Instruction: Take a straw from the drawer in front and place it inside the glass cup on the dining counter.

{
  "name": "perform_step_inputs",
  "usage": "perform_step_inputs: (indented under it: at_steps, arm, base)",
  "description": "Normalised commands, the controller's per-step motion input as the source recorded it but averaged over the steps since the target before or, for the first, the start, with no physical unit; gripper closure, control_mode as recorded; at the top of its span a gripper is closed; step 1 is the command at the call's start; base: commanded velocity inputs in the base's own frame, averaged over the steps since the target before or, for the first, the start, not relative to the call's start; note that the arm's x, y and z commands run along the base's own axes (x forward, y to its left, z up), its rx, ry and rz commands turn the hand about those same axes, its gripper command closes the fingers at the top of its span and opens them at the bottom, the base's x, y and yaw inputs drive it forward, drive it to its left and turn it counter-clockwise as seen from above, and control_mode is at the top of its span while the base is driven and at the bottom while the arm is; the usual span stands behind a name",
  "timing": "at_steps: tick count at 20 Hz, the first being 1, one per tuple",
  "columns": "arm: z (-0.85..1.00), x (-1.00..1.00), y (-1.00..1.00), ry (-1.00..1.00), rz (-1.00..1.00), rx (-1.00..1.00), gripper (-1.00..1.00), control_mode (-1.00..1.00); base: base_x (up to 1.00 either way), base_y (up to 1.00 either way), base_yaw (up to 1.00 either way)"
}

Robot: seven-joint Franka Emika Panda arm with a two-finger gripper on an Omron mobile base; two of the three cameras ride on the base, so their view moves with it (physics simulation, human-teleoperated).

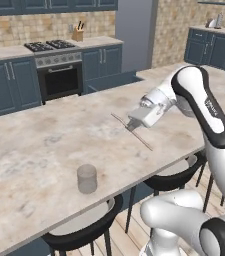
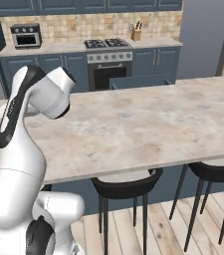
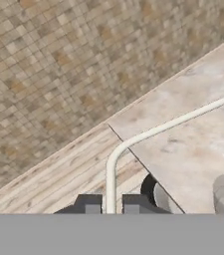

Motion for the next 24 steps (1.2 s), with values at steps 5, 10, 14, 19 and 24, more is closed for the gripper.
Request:
perform_step_inputs:
  at_steps: [5, 10, 14, 19, 24]
  arm:
    - [0.0, 0.04, 0.65, 0.01, 0.28, 0.29, 1.0, -1.0]
    - [-0.02, 0.02, 0.15, 0.01, 0.16, 0.37, 1.0, -1.0]
    - [-0.23, 0.0, 0.0, 0.0, 0.14, 0.44, 1.0, -1.0]
    - [-0.36, 0.0, 0.01, 0.06, 0.07, 0.42, 1.0, -1.0]
    - [-0.08, 0.03, 0.09, 0.01, 0.0, 0.21, 1.0, -1.0]
  base:
    - [0.0, 0.0, 0.0]
    - [0.0, 0.0, 0.0]
    - [0.0, 0.0, 0.0]
    - [0.0, 0.0, 0.0]
    - [0.0, 0.0, 0.0]
